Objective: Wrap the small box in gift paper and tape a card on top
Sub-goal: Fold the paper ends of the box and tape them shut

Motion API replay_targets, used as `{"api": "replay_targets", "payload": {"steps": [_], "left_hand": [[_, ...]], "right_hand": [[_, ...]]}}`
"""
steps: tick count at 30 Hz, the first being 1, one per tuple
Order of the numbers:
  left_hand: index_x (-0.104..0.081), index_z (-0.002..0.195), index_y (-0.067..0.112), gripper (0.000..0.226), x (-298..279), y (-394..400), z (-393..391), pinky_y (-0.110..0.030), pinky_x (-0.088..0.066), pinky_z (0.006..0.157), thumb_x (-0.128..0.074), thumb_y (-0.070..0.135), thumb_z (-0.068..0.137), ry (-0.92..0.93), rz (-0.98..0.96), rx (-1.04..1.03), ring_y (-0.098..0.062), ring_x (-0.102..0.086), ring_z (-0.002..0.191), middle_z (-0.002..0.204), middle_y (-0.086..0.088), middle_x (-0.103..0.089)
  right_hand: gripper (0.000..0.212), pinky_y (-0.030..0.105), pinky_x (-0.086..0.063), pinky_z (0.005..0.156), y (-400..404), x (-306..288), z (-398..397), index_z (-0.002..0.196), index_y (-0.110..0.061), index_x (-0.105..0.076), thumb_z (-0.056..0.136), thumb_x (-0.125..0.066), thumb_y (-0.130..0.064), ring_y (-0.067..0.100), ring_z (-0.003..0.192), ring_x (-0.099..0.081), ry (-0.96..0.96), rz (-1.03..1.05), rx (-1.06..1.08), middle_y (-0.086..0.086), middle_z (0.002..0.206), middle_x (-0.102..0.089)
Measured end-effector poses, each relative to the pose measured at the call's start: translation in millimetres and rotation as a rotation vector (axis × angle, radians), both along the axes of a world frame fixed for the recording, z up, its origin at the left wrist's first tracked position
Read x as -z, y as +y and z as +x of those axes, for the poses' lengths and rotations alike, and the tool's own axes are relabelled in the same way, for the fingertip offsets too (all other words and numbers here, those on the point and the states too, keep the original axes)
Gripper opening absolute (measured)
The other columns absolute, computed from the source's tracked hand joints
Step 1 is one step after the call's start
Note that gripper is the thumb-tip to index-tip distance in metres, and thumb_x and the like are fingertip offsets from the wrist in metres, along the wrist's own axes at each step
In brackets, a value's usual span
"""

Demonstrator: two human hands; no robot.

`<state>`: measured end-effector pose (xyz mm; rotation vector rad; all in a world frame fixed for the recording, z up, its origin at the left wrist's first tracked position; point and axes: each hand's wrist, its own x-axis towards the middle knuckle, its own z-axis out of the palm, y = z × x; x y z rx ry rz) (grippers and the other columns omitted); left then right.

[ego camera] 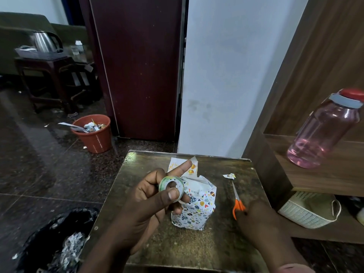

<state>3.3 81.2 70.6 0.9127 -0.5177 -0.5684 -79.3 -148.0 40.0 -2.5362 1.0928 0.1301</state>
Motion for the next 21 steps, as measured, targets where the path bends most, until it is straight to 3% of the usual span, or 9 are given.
{"api": "replay_targets", "payload": {"steps": [3, 6, 9, 11, 13, 16, 19, 21], "left_hand": [[-0.061, 0.074, 0.022, 0.034, 0.6, -1.3, -0.5, -0.026, -0.054, 0.067, -0.094, 0.030, 0.070, -0.011, 0.020, 0.014, -0.018, -0.070, 0.086, 0.153, -0.007, -0.055], [-0.061, 0.075, 0.020, 0.034, 0.4, -2.0, 0.1, -0.026, -0.055, 0.068, -0.094, 0.029, 0.072, -0.016, 0.012, 0.027, -0.020, -0.071, 0.088, 0.153, -0.007, -0.054], [-0.060, 0.076, 0.018, 0.034, 0.4, -1.5, 1.5, -0.027, -0.056, 0.069, -0.093, 0.026, 0.073, -0.014, -0.002, 0.029, -0.021, -0.071, 0.090, 0.154, -0.008, -0.053], [-0.060, 0.076, 0.017, 0.035, 0.7, -0.5, 2.2, -0.027, -0.056, 0.070, -0.093, 0.025, 0.073, -0.014, 0.001, 0.026, -0.022, -0.071, 0.090, 0.154, -0.008, -0.053], [-0.059, 0.076, 0.017, 0.035, 0.0, 0.0, 2.0, -0.028, -0.057, 0.071, -0.094, 0.024, 0.073, -0.025, 0.013, 0.033, -0.022, -0.071, 0.091, 0.154, -0.008, -0.053], [-0.059, 0.076, 0.016, 0.038, -0.4, -0.9, 0.5, -0.030, -0.057, 0.073, -0.096, 0.024, 0.069, -0.049, 0.064, 0.028, -0.023, -0.072, 0.090, 0.150, -0.009, -0.057], [-0.059, 0.076, 0.015, 0.039, -0.3, -0.6, 0.2, -0.031, -0.058, 0.077, -0.096, 0.022, 0.068, -0.061, 0.096, 0.011, -0.026, -0.073, 0.095, 0.140, -0.009, -0.065], [-0.059, 0.076, 0.016, 0.036, -1.5, 0.6, 0.5, -0.030, -0.058, 0.080, -0.094, 0.020, 0.070, -0.081, 0.100, 0.024, -0.025, -0.071, 0.105, 0.146, -0.006, -0.061]], "right_hand": [[0.032, 0.027, -0.046, 0.078, 6.1, -2.1, 2.6, 0.101, -0.010, -0.069, 0.097, -0.053, -0.037, 0.029, 0.111, -0.066, 0.037, -0.050, 0.000, 0.011, 0.114, -0.071], [0.036, 0.029, -0.047, 0.075, 7.9, -5.9, -0.5, 0.094, -0.011, -0.069, 0.097, -0.054, -0.044, 0.029, 0.103, -0.068, -0.016, -0.107, -0.025, 0.009, 0.104, -0.073], [0.035, 0.032, -0.049, 0.064, 4.5, -20.7, -3.2, 0.073, -0.018, -0.066, 0.096, -0.057, -0.042, 0.024, 0.076, -0.067, -0.427, -0.167, -0.054, 0.002, 0.075, -0.067], [0.028, 0.031, -0.046, 0.060, 12.1, -39.9, -2.4, 0.074, -0.024, -0.067, 0.097, -0.061, -0.039, 0.013, 0.064, -0.062, -0.776, -0.001, -0.094, -0.003, 0.067, -0.064], [0.019, 0.021, -0.044, 0.058, 31.5, -61.3, -1.8, 0.083, -0.025, -0.073, 0.095, -0.066, -0.038, 0.004, 0.061, -0.059, -0.937, 0.301, -0.161, -0.009, 0.068, -0.067], [0.022, 0.014, -0.049, 0.063, 57.5, -75.3, -2.5, 0.087, -0.027, -0.076, 0.087, -0.066, -0.047, 0.000, 0.071, -0.066, -0.915, 0.590, -0.282, -0.011, 0.080, -0.074], [0.031, 0.030, -0.056, 0.075, 69.1, -74.5, -1.6, 0.092, -0.033, -0.077, 0.076, -0.066, -0.057, 0.013, 0.080, -0.072, -0.835, 0.704, -0.346, -0.007, 0.086, -0.077], [0.028, 0.044, -0.057, 0.077, 70.6, -74.3, -0.2, 0.092, -0.032, -0.078, 0.077, -0.069, -0.054, 0.027, 0.079, -0.072, -0.822, 0.735, -0.379, -0.002, 0.081, -0.077]]}}
